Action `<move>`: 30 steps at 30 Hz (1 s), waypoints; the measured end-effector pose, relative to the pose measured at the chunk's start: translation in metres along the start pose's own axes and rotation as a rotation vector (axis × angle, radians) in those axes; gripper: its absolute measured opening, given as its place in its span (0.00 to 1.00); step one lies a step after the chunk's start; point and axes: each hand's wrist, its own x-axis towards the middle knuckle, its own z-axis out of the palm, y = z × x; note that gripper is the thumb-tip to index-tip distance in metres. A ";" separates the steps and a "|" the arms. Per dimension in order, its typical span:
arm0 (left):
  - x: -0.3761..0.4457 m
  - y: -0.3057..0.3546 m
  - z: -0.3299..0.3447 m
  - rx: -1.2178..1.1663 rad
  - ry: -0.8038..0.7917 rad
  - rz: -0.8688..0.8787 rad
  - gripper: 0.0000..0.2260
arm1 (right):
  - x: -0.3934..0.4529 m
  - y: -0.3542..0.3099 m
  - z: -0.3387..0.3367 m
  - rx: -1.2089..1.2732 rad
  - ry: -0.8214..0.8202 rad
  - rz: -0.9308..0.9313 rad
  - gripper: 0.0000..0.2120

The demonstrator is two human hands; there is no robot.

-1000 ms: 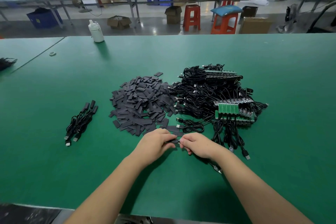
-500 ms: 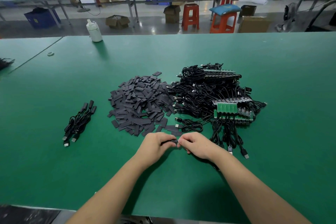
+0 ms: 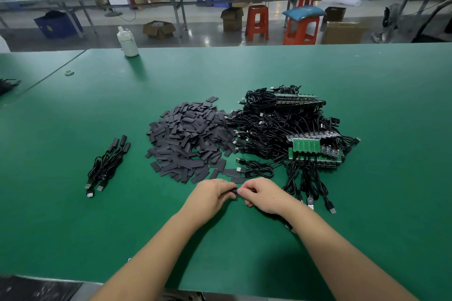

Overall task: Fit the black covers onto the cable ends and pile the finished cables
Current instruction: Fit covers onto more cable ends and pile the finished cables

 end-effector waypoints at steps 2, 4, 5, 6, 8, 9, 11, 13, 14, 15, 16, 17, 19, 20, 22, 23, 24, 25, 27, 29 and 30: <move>0.001 -0.001 -0.001 -0.001 0.020 -0.006 0.07 | 0.001 0.000 -0.002 0.019 0.001 0.015 0.12; 0.002 0.001 0.001 0.008 0.012 -0.016 0.07 | 0.000 0.001 -0.002 0.042 -0.006 0.019 0.13; 0.003 0.002 0.002 0.013 0.003 -0.022 0.07 | 0.000 0.001 -0.001 0.049 -0.005 0.019 0.14; 0.004 0.003 0.003 0.020 -0.006 -0.025 0.07 | -0.001 0.001 0.000 0.051 -0.003 0.020 0.15; 0.005 0.004 0.005 0.040 -0.027 -0.015 0.07 | -0.002 0.000 0.000 0.048 -0.005 0.022 0.15; 0.006 0.005 0.005 0.048 -0.036 -0.009 0.07 | -0.002 0.000 0.000 0.050 -0.008 0.023 0.16; 0.006 0.006 0.005 0.050 -0.046 -0.003 0.07 | -0.003 -0.002 -0.001 0.066 -0.015 0.026 0.15; 0.006 0.006 0.004 0.062 -0.053 -0.001 0.08 | -0.004 -0.002 -0.002 0.084 -0.021 0.030 0.15; 0.006 0.007 0.005 0.083 -0.060 0.003 0.08 | -0.005 -0.002 -0.002 0.091 -0.024 0.032 0.15; 0.006 0.007 0.005 0.120 -0.071 0.010 0.07 | -0.005 -0.003 -0.002 0.094 -0.025 0.033 0.14; 0.006 0.008 0.006 0.169 -0.085 0.018 0.07 | -0.005 -0.003 -0.002 0.091 -0.025 0.034 0.14; 0.007 0.008 0.007 0.221 -0.102 0.025 0.07 | -0.005 -0.004 -0.001 0.083 -0.024 0.036 0.14; 0.007 0.010 0.009 0.332 -0.157 0.032 0.08 | -0.004 -0.005 0.000 0.059 -0.021 0.042 0.14; 0.007 0.012 0.010 0.386 -0.186 0.036 0.09 | -0.003 -0.006 0.000 0.047 -0.018 0.042 0.14; 0.006 0.013 0.010 0.447 -0.214 0.046 0.11 | -0.003 -0.006 0.001 0.031 -0.018 0.039 0.14; 0.006 0.013 0.009 0.453 -0.215 0.049 0.11 | -0.003 -0.006 0.001 0.024 -0.020 0.038 0.14; 0.006 0.013 0.008 0.449 -0.216 0.050 0.12 | -0.003 -0.007 0.001 0.016 -0.021 0.036 0.14; 0.005 0.012 0.007 0.443 -0.222 0.048 0.12 | -0.003 -0.007 0.002 0.006 -0.020 0.033 0.14; 0.004 0.011 0.006 0.436 -0.235 0.039 0.12 | -0.003 -0.007 0.002 -0.023 -0.012 0.026 0.13; 0.005 0.010 0.006 0.444 -0.252 0.041 0.12 | -0.003 -0.007 0.003 -0.044 -0.008 0.020 0.13; 0.005 0.009 0.006 0.450 -0.263 0.042 0.13 | -0.003 -0.008 0.004 -0.048 -0.008 0.019 0.13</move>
